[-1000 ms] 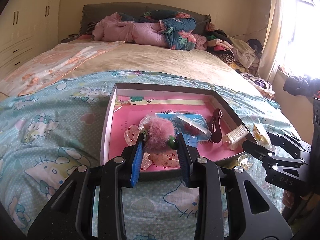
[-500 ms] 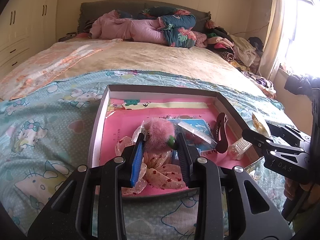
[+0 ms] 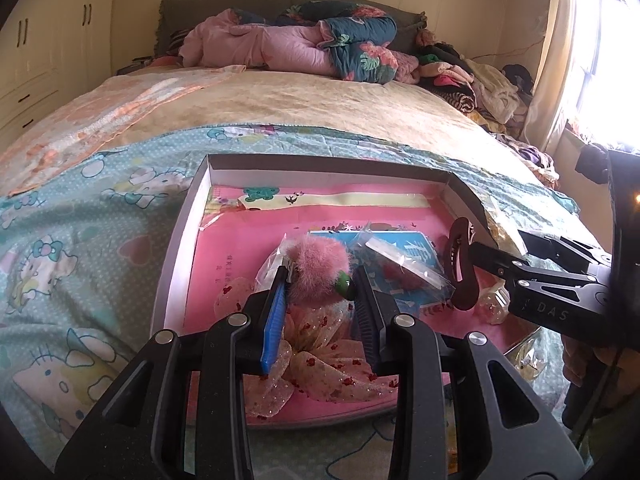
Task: Organize jewelry
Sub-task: 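Lower the pom-pom clip into the tray with the left tool while the right tool releases the ring bag there, then withdraw both open tools toward the orange coil and pearl clip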
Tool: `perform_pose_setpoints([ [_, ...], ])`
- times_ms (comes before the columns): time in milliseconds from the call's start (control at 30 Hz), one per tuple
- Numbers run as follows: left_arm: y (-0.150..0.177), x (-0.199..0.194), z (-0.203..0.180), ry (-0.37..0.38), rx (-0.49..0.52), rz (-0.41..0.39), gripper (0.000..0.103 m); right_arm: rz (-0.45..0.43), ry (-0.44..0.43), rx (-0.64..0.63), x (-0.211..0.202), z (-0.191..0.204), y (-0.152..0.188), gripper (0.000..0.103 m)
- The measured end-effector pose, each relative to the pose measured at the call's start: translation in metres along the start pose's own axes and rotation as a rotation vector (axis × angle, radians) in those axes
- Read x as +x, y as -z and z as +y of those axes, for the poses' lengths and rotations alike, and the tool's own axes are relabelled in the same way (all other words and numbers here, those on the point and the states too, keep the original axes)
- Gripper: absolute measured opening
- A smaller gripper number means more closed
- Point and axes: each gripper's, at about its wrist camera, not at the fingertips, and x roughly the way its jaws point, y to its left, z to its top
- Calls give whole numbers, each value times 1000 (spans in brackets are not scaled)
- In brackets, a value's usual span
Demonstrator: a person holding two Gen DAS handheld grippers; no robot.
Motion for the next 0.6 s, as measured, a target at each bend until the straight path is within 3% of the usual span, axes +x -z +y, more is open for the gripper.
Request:
perform_pose_setpoints([
  [367, 0, 2, -2, 1, 3, 4, 25, -15, -30, 57, -7, -7, 3, 82],
  [467, 0, 1, -4, 0, 6, -3, 31, -36, -18, 63, -19, -10, 8, 84],
  [600, 1, -6, -6, 1, 3, -15, 49, -61, -6, 58, -34, -13, 15, 86],
])
